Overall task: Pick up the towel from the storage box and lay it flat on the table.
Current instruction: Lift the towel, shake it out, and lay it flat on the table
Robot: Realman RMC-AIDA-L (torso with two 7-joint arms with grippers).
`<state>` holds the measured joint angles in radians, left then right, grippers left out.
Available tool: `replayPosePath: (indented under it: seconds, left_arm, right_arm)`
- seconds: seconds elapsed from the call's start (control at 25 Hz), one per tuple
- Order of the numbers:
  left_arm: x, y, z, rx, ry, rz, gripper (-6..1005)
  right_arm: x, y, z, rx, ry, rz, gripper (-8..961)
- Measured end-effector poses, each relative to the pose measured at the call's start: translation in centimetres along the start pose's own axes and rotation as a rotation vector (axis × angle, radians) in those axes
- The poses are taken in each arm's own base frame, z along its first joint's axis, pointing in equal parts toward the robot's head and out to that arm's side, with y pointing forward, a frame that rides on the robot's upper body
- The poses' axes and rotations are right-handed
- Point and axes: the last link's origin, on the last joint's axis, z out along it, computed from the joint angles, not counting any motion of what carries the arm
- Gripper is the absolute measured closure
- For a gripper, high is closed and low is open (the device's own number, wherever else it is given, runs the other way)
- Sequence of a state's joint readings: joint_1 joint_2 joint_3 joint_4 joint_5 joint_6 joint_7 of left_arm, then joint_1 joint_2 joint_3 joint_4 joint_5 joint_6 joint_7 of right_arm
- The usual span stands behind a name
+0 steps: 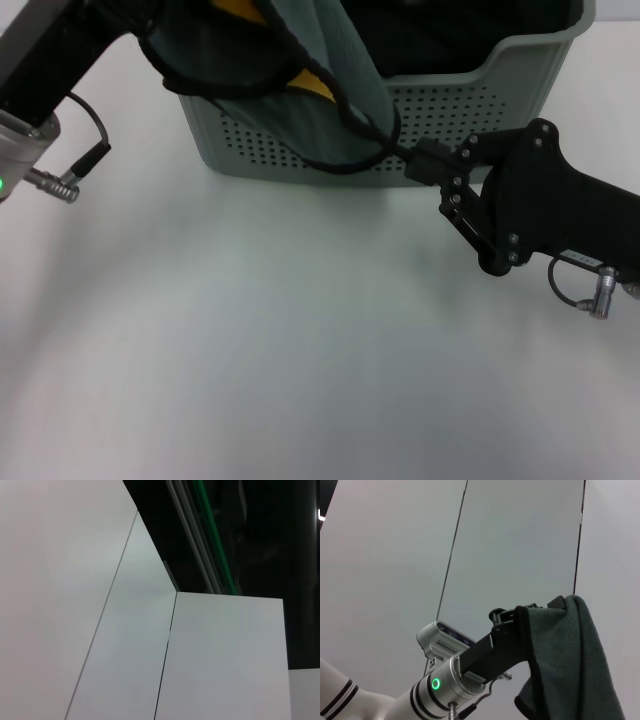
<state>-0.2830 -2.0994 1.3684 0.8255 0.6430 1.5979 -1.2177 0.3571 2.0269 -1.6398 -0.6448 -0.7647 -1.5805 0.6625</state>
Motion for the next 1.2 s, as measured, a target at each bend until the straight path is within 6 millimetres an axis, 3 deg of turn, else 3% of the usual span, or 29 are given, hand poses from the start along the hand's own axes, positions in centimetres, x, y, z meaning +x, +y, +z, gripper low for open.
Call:
replayPosePath:
  seconds: [0.24,0.52,0.72,1.04,1.2]
  left_arm:
    - [-1.0,0.1,-0.7,0.01,-0.028,-0.033,973]
    - [-4.6,0.0,-4.4,0.128,-0.102,-0.068,972]
    - [-7.2,0.6,-6.0,0.155,-0.194,-0.079,949]
    - [-9.9,2.2,-6.5,0.064,-0.352,-0.103,887]
    - [-10.3,2.9,-6.4,0.015,-0.379,-0.109,726]
  right_arm:
    - [-0.9,-0.2,0.3,-0.023,-0.027,-0.023,912]
    - [-5.8,-1.5,0.6,-0.036,-0.133,-0.126,943]
    - [-7.9,-2.7,0.7,-0.026,-0.166,-0.173,943]
    - [-10.6,-4.7,1.4,-0.014,-0.203,-0.218,943]
    - [-11.7,-5.3,2.0,-0.004,-0.208,-0.244,943]
